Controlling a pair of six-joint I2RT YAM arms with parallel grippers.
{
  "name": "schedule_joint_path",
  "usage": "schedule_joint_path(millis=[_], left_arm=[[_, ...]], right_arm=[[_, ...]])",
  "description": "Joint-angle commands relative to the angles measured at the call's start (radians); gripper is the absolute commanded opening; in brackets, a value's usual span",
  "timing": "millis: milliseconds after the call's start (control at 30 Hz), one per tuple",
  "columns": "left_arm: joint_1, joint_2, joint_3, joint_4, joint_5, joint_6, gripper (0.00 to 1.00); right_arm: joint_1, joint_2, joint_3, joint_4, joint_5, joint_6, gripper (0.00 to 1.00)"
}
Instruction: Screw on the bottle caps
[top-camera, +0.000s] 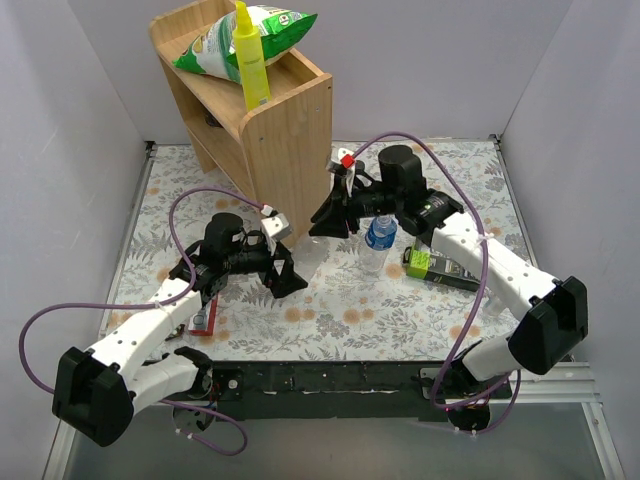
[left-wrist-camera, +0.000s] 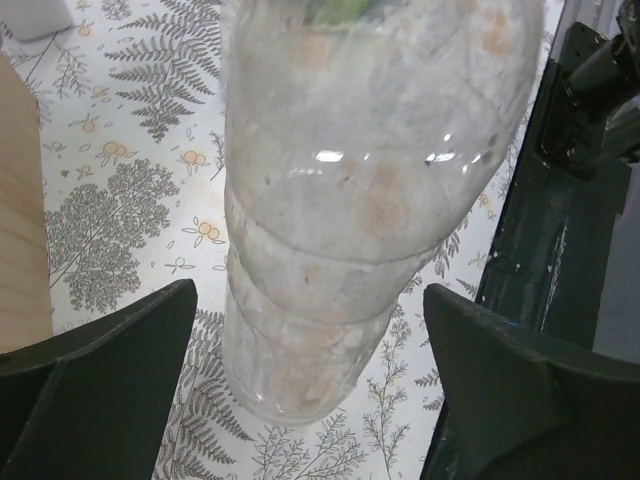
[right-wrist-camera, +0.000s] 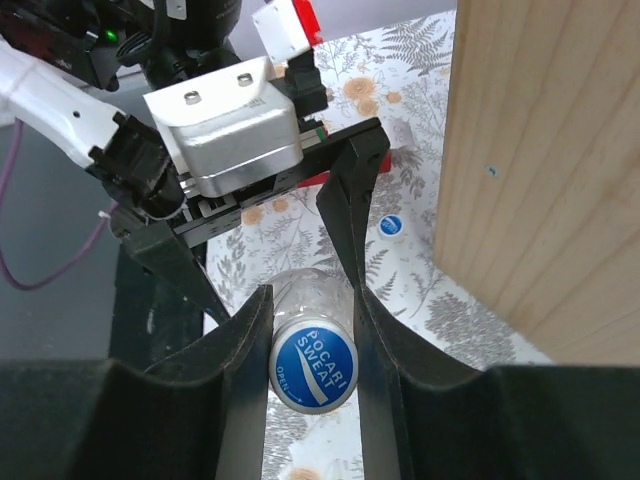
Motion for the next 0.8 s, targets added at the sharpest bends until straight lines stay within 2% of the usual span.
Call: schedule_joint_path(millis=[0, 133, 167, 300, 333, 400, 567, 767], left_arm=[[0.004, -0.013, -0.022, 0.006, -0.063, 0.032, 0.98], [0.004, -0.027, -0.018, -0.114, -0.077, 0.160, 0.98], [0.004, -0.039, -0.016, -0.143, -0.086, 0.235, 0.98], [0.004, -0.062, -0.013, -0.351, -0.155, 0.418, 0.98], [0.004, -0.072, -0.013, -0.376, -0.169, 0.440, 0.98], [0.004, -0.099, -0.016, -0.433, -0.195, 0.487, 0.98], [0.004, -0.115, -0.013, -0.499, -0.176, 0.492, 0.98], [0.004, -0.109, -0.012, -0.531, -0.165, 0.486, 0.98]], right_arm=[[-0.007, 0.029, 0.146, -0.186, -0.072, -0.333, 0.01], [-0.012, 0.075, 0.251, -0.373, -0.106, -0.540, 0.01], [-0.012, 0.096, 0.273, -0.407, -0.109, -0.586, 0.01], [-0.012, 0.182, 0.396, -0.667, -0.098, -0.822, 0.01], [-0.012, 0.199, 0.451, -0.701, -0.086, -0.911, 0.01], [-0.012, 0.250, 0.498, -0.766, -0.068, -0.985, 0.01], [-0.011, 0.361, 0.632, -0.942, -0.016, -1.166, 0.01], [-0.021, 0.446, 0.703, -0.975, -0.020, -1.179, 0.01]])
